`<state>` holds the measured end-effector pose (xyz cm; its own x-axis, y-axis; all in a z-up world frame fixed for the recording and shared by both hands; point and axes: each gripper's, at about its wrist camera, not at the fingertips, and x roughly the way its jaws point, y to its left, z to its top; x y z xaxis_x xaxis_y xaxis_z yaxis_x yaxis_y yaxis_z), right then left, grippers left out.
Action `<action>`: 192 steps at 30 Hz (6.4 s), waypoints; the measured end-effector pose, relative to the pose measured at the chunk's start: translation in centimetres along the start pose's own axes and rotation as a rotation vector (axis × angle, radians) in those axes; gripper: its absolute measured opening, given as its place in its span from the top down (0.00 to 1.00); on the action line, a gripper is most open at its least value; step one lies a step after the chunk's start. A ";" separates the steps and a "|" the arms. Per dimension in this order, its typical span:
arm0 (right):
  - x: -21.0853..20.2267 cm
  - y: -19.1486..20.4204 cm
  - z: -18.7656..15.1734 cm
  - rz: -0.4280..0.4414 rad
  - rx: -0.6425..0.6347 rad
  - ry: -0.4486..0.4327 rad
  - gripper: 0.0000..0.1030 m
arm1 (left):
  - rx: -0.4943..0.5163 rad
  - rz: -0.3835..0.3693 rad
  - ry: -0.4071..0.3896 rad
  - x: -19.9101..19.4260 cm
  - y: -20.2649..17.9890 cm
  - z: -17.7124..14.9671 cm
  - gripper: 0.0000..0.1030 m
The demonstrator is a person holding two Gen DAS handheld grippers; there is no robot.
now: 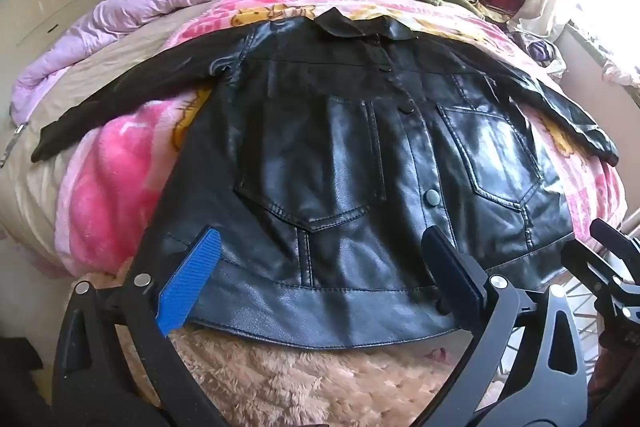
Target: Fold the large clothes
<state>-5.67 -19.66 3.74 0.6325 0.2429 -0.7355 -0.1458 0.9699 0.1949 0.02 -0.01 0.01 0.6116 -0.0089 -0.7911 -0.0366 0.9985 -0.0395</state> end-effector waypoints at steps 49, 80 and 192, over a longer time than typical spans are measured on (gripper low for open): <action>-2.0 0.1 -0.1 -0.017 -0.020 -0.046 0.04 | 0.011 -0.034 -0.031 -2.0 -0.7 0.4 0.09; -2.0 1.1 1.2 -0.022 -0.036 -0.048 0.04 | 0.008 -0.047 -0.042 -2.0 -0.9 2.0 0.09; 4.4 -14.6 28.5 0.023 0.268 -0.550 0.90 | 0.056 -0.054 0.002 15.2 -1.5 26.4 0.09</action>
<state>20.91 -33.18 16.20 0.9418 0.1507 -0.3005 -0.0130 0.9095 0.4155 30.24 -0.24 4.16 0.6096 -0.0633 -0.7902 0.0412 0.9980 -0.0481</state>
